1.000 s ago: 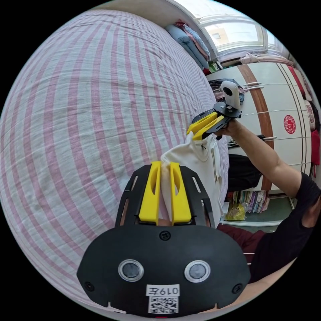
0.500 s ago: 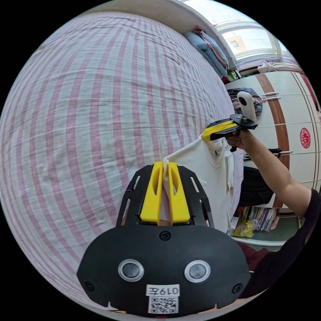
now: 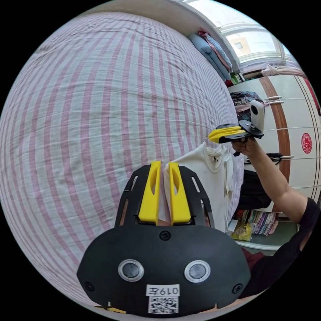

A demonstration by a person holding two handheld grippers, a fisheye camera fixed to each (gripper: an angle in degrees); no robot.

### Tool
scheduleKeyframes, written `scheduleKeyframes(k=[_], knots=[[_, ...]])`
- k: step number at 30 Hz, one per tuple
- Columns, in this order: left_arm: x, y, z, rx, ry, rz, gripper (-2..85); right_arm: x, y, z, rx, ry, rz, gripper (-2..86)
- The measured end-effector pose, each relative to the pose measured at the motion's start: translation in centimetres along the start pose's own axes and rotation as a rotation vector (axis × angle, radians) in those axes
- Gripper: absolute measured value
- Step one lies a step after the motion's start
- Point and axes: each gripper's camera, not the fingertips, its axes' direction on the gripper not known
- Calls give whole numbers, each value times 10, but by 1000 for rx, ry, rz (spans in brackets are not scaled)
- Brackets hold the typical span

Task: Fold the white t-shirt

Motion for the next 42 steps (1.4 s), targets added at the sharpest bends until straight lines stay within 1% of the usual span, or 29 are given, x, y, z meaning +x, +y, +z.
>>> scheduleKeyframes(k=[2, 5, 7, 9, 11, 12, 14, 17, 19, 20, 22, 26, 27, 30, 33, 35, 39, 42], knots=[[1, 8, -6, 45, 6, -9, 10, -15, -1, 0, 13, -2, -34, 9], [9, 22, -10, 75, 30, 20, 10, -39, -3, 15, -39, 13, -94, -5], [15, 30, -5, 61, 39, 47, 9, -53, -2, 34, -117, 65, -124, -8], [19, 38, 3, 20, -12, 58, 9, -61, 1, 44, -142, 117, -120, -9], [20, 46, 12, -13, -82, 46, 9, -66, 5, 44, -121, 122, -105, -10], [20, 48, 12, -11, -87, 44, 9, -70, 8, 42, -108, 123, -90, -10], [20, 55, 6, 42, -96, 15, 8, -78, 15, 39, -88, 141, -82, -10], [23, 67, -5, 130, -53, 0, 8, -97, 32, 28, -21, 187, -68, -10], [26, 74, -7, 137, -36, -1, 9, -113, 50, 15, 72, 192, -35, -9], [29, 78, -8, 130, -55, -4, 9, -118, 54, 12, 89, 193, -27, -9], [32, 87, -10, 139, -83, -20, 10, -134, 71, 7, 143, 175, 3, -7], [31, 116, -16, 185, -80, -102, 10, -159, 86, 11, 200, 99, 35, 8], [32, 120, -16, 186, -72, -104, 10, -165, 85, 15, 212, 75, 54, 23], [42, 142, -12, 166, -61, -87, 10, -183, 74, 23, 243, 53, 67, 28], [55, 164, -6, 145, -88, -60, 10, -204, 59, 32, 244, 73, 39, 20], [62, 181, -3, 141, -77, -51, 10, -218, 52, 39, 203, 107, 13, 25], [71, 202, 1, 140, -66, -40, 9, -253, 51, 51, 141, 195, -65, 43], [76, 216, 3, 137, -54, -42, 8, -276, 58, 57, 116, 292, -85, 48]])
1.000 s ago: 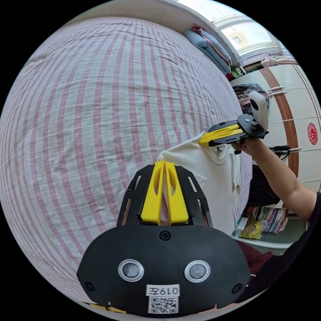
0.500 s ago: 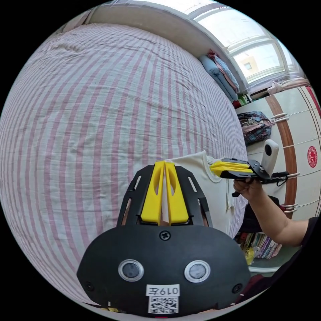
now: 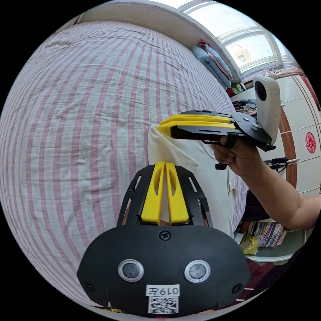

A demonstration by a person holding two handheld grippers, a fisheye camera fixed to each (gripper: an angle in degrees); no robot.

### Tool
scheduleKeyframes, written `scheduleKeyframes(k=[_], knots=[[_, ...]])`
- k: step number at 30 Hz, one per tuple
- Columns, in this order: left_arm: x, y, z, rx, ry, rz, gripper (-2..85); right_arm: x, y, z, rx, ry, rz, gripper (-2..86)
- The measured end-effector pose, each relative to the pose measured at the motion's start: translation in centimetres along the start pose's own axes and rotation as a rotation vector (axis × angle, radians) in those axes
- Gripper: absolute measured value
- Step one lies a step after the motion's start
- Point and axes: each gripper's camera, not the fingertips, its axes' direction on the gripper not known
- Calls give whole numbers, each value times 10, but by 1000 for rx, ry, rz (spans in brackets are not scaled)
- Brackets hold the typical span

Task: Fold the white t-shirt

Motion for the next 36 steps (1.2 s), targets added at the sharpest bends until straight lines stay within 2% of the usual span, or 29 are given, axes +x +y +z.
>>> scheduleKeyframes(k=[5, 11, 18, 26, 32, 34, 36], knots=[[9, 22, -7, -2, 27, -2, 7, -29, 11, -5, -31, 46, -28, 48], [27, 47, -16, -8, 24, -2, 6, -55, 29, -20, -67, 131, -21, -2], [56, 78, -27, -2, -15, -13, 7, -35, 69, -52, -4, -88, 278, -6], [104, 117, -48, -5, -43, 0, 7, -63, 112, -97, 20, -171, 248, 56], [142, 151, -69, 23, -67, -7, 7, -90, 181, -178, 177, -136, 303, 26], [151, 161, -66, -38, -123, -25, 7, -102, 230, -223, 303, -81, 383, 0], [166, 174, -76, -10, -112, -29, 8, -115, 274, -260, 389, -4, 439, -6]])
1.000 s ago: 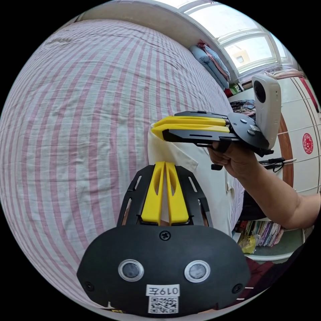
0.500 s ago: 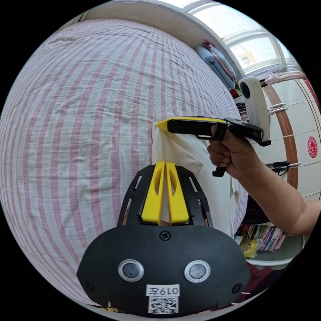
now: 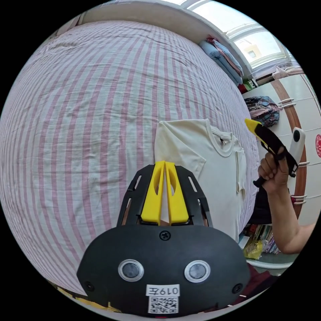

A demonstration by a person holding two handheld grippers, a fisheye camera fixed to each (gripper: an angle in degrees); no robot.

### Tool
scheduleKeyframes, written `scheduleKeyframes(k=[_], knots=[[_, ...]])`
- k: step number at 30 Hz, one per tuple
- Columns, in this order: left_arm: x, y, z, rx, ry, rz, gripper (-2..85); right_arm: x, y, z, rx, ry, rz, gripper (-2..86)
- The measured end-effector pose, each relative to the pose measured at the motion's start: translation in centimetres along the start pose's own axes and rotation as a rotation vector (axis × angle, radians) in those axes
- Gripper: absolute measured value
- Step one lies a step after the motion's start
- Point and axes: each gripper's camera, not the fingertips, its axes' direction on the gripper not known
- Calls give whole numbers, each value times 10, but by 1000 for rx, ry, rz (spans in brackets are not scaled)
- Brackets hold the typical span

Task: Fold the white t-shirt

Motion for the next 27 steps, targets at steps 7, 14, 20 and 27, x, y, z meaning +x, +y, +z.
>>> scheduleKeyframes(k=[7, 14, 20, 27], knots=[[92, 118, -62, 58, -112, 105, 8, -25, 156, -180, 16, 329, 137, -8], [178, 267, -61, -280, -318, 68, 7, -81, 299, -228, -369, 591, 208, -7], [244, 332, -83, -400, -272, -158, 8, -126, 344, -269, -385, 560, 421, -7], [321, 393, -149, -284, -382, -12, 8, -172, 365, -359, -319, 527, 390, -7]])
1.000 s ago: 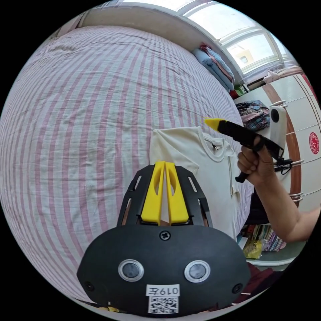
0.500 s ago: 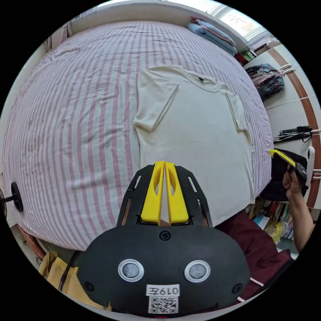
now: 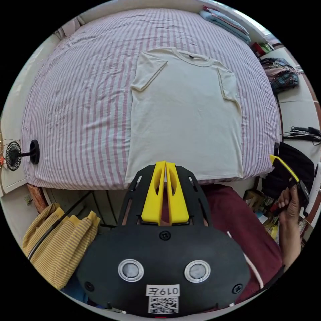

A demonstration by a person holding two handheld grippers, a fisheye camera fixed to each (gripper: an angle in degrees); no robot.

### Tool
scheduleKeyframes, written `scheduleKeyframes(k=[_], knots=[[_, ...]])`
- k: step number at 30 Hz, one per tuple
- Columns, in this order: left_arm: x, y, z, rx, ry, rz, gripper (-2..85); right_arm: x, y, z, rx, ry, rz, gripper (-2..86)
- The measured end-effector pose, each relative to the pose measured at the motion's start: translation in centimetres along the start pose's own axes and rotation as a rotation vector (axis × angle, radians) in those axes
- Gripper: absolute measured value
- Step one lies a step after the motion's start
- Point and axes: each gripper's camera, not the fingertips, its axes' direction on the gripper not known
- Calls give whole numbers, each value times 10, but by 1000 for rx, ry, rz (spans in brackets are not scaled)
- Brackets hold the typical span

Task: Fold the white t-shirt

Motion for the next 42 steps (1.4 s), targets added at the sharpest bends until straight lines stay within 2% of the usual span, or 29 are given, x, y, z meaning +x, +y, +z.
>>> scheduleKeyframes(k=[4, 15, 20, 23, 30, 39, 42], knots=[[7, 57, -22, 147, -55, 18, 7, 31, 37, -26, 58, 14, -16, -7], [35, 175, 6, 28, -188, -140, 6, 97, 120, -18, -36, -31, -180, -9], [32, 234, 28, 22, -111, -382, 5, 136, 128, -11, -64, -98, -232, -10], [29, 259, 41, 16, -88, -451, 6, 152, 133, -1, -73, -77, -260, -9], [7, 269, 80, -57, -157, -391, 6, 150, 145, 40, -126, -6, -314, -4], [-75, 258, 157, -59, -38, -335, 12, 152, 153, 110, -215, -29, -203, 83], [-104, 257, 175, -29, -35, -280, 17, 166, 162, 133, -226, -22, -178, 86]])
